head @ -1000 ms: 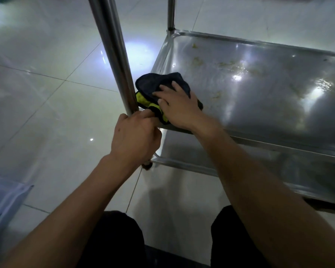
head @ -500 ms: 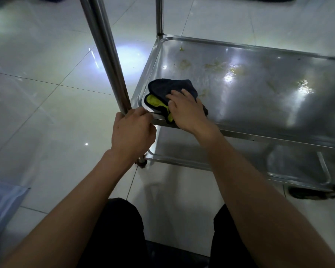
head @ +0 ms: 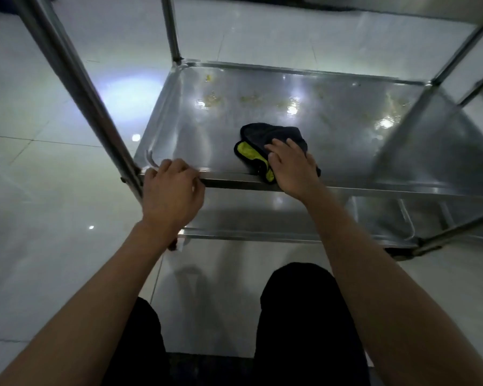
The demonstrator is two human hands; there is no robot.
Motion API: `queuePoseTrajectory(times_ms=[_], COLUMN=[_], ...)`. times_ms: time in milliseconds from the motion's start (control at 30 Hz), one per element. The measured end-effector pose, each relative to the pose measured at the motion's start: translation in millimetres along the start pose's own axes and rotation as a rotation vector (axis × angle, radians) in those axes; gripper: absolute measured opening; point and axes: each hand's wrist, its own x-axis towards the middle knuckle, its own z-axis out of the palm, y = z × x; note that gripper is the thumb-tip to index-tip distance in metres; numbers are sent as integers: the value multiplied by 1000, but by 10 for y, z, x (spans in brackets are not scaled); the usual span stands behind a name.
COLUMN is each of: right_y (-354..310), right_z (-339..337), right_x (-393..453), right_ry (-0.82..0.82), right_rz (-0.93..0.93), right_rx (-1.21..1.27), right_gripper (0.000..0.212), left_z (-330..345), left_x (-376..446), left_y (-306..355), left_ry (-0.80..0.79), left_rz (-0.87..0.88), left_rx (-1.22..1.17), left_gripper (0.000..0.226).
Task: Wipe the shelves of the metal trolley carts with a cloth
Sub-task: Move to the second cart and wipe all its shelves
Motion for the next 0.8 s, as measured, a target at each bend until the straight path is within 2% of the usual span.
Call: queuePoseTrajectory(times_ms=[133, 233, 367, 600, 800], right_y=[479, 804, 995, 866, 400], right_z=[-212, -366, -456, -433, -201], right_x=[-195, -273, -299, -234, -112], right_ry=[-9, 15, 24, 63, 64], right_rz=[-6, 118, 173, 327, 280], right_rx=[-203, -249, -282, -114, -101], right_gripper=[44, 47, 45, 45, 50], left_z=[113, 133, 87, -17, -69], left_x=[-38, -22, 4, 85, 322], left_y=[-10, 23, 54, 2, -108], left_ry=[62, 66, 59, 20, -113], left_rz=[0, 3, 16, 49, 6], left_rx=[-31, -49, -13, -45, -144], left_gripper=[24, 29, 22, 23, 40])
